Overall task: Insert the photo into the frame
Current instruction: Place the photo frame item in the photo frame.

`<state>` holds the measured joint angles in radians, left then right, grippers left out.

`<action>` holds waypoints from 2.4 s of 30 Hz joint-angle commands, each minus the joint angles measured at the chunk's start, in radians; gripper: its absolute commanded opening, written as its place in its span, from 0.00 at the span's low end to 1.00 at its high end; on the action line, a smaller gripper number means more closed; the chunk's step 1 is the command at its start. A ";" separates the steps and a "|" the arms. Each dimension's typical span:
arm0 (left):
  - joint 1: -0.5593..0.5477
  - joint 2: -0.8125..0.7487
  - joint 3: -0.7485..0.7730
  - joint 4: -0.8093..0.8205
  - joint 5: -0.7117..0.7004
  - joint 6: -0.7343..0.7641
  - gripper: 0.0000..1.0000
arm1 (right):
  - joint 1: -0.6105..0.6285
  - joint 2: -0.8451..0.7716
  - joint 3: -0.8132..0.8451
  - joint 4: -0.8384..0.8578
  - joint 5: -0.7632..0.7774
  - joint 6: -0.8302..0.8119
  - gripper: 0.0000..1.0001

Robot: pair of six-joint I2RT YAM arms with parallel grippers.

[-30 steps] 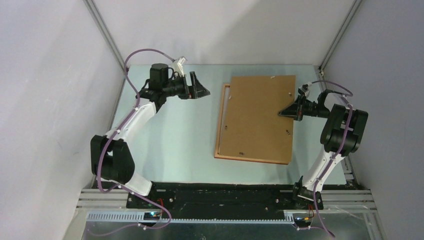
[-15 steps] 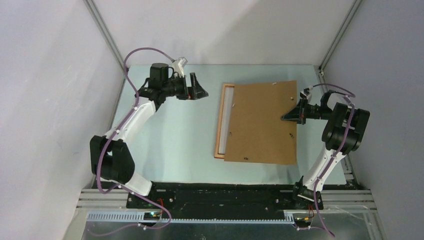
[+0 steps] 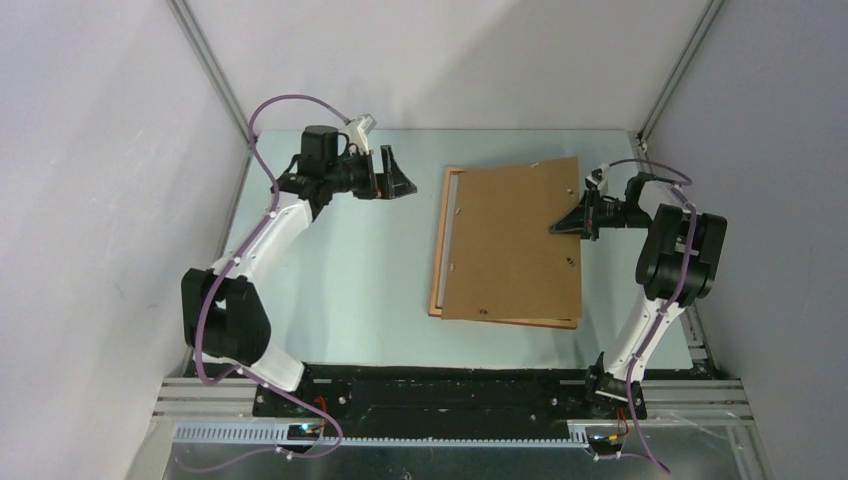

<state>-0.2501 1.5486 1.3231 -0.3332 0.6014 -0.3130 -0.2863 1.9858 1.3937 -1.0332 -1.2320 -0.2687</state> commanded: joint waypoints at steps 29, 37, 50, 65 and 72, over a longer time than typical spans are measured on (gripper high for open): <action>0.002 0.010 0.009 0.009 -0.012 0.022 0.99 | 0.063 0.080 0.149 0.129 -0.106 0.193 0.00; 0.002 0.010 0.005 0.009 -0.018 0.026 0.98 | 0.067 0.099 0.148 0.140 -0.110 0.199 0.00; -0.001 0.004 -0.003 0.010 -0.020 0.026 0.98 | 0.074 0.120 0.156 0.139 -0.116 0.193 0.00; -0.001 -0.001 -0.009 0.010 -0.024 0.031 0.98 | 0.082 0.142 0.176 0.115 -0.116 0.173 0.00; 0.000 0.000 -0.009 0.010 -0.025 0.031 0.98 | 0.085 0.157 0.189 0.094 -0.115 0.156 0.00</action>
<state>-0.2501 1.5642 1.3212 -0.3401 0.5797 -0.3122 -0.2115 2.1357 1.5333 -0.9012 -1.2461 -0.1059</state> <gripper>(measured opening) 0.985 0.023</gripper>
